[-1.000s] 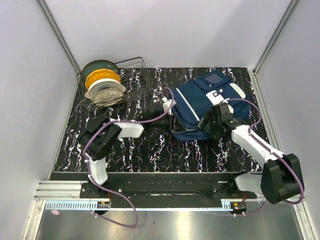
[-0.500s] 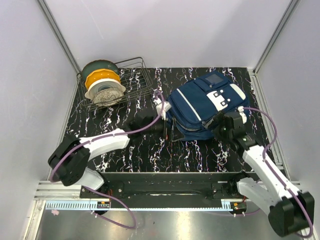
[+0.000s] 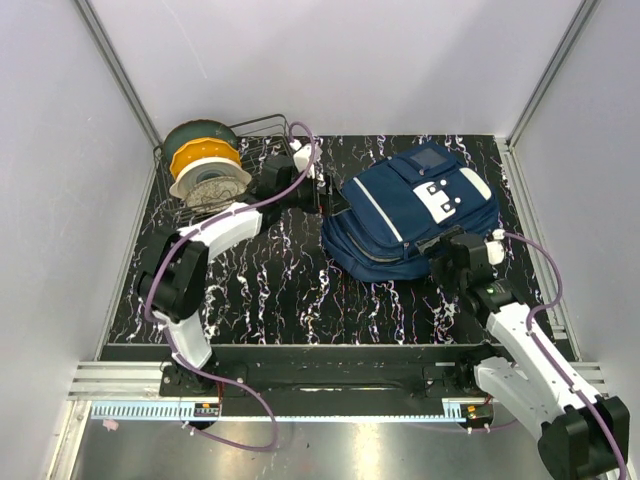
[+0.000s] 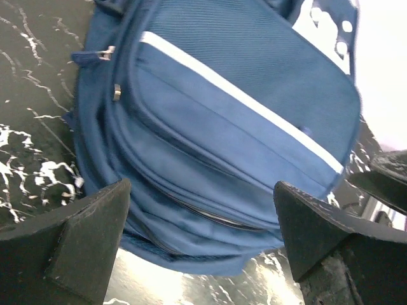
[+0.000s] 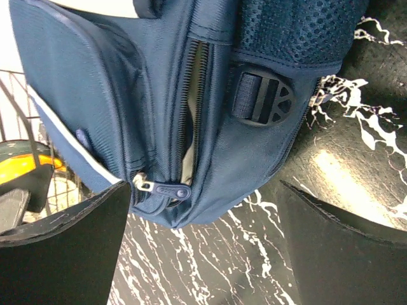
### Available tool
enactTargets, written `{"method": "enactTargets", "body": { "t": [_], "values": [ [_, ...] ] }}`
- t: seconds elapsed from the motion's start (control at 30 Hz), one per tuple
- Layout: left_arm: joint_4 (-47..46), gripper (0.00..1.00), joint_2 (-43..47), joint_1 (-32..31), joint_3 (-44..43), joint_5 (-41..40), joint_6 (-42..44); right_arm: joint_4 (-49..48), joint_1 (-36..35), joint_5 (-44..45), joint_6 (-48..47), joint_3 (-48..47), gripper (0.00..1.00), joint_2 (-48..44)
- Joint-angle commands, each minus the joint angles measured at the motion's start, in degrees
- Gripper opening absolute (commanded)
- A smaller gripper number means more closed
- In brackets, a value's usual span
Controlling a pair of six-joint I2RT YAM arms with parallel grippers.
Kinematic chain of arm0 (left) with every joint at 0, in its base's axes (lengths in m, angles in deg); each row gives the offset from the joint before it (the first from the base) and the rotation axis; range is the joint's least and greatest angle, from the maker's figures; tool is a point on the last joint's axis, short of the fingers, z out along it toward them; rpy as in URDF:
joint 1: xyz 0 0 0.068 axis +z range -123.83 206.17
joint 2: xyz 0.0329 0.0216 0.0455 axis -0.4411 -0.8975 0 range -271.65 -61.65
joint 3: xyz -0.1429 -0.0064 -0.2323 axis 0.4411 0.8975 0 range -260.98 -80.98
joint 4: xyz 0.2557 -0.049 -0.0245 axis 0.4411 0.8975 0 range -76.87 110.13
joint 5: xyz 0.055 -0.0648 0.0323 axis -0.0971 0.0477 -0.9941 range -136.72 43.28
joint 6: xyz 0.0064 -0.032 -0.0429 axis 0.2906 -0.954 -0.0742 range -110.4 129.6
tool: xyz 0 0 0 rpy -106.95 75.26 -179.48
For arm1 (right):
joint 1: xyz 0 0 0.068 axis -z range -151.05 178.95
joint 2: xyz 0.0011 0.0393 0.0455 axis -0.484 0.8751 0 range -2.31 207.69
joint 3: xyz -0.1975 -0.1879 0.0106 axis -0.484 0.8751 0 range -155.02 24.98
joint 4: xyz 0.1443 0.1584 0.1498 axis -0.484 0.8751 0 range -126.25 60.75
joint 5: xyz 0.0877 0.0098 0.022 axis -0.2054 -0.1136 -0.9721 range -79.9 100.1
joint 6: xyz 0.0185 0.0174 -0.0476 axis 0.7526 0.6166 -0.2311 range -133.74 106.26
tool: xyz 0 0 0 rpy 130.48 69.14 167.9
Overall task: Pack the student bag
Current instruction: Adjust the student bag at the center of the board.
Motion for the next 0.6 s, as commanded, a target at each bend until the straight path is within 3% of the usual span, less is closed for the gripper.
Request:
{"method": "enactTargets", "body": {
  "t": [0.0,0.27,0.57],
  "values": [
    [2.54,0.99,-5.88,1.66,-7.96,5.45,7.05,-3.22,0.36,0.38,0.44,-3.49,1.0,2.99],
    [4.49,0.99,-15.3,2.01,-13.42,4.14,10.15,-4.37,0.36,-0.85,0.35,-2.27,1.0,2.12],
    [2.05,0.99,-18.99,2.54,-10.44,2.02,9.18,-5.25,0.27,-0.94,0.08,-2.0,1.0,3.61]
  ]
}}
